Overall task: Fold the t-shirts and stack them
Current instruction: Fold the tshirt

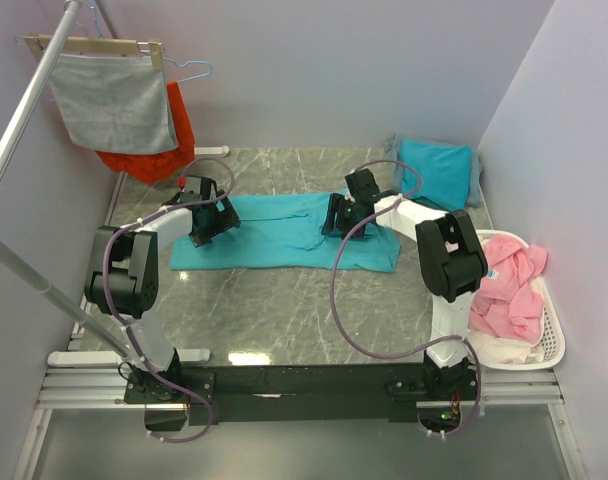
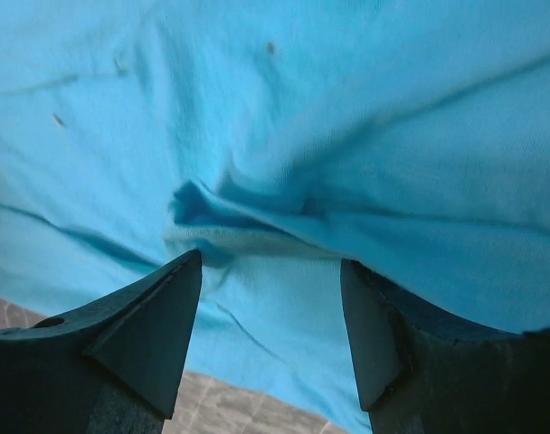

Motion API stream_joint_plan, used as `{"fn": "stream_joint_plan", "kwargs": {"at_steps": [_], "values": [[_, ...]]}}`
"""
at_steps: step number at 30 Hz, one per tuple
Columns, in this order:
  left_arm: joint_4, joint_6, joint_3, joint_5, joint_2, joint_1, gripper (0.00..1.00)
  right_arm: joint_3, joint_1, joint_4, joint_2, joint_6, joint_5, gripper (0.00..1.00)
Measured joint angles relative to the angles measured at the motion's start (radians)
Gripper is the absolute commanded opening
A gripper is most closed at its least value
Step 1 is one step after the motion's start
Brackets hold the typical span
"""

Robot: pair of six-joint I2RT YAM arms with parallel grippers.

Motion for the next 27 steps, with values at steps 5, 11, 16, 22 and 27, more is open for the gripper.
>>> {"fn": "stream_joint_plan", "kwargs": {"at_steps": [5,11,16,22,27], "values": [[0.000,0.000,0.006,0.000,0.003,-0.001,1.00,0.082,-0.013,-0.024,0.049,-0.018,0.029,0.72],[0.000,0.003,0.016,0.000,0.015,-0.001,0.99,0.243,-0.027,-0.087,0.137,-0.050,0.059,0.73],[0.001,0.003,0.016,-0.003,0.016,-0.001,1.00,0.313,-0.035,-0.097,0.172,-0.069,0.107,0.75],[0.000,0.010,0.018,-0.029,0.015,-0.001,0.99,0.290,-0.087,-0.079,0.147,-0.089,0.177,0.75],[-0.005,0.018,0.064,-0.056,0.014,-0.001,0.99,0.184,-0.136,-0.066,0.037,-0.094,0.193,0.75]]}}
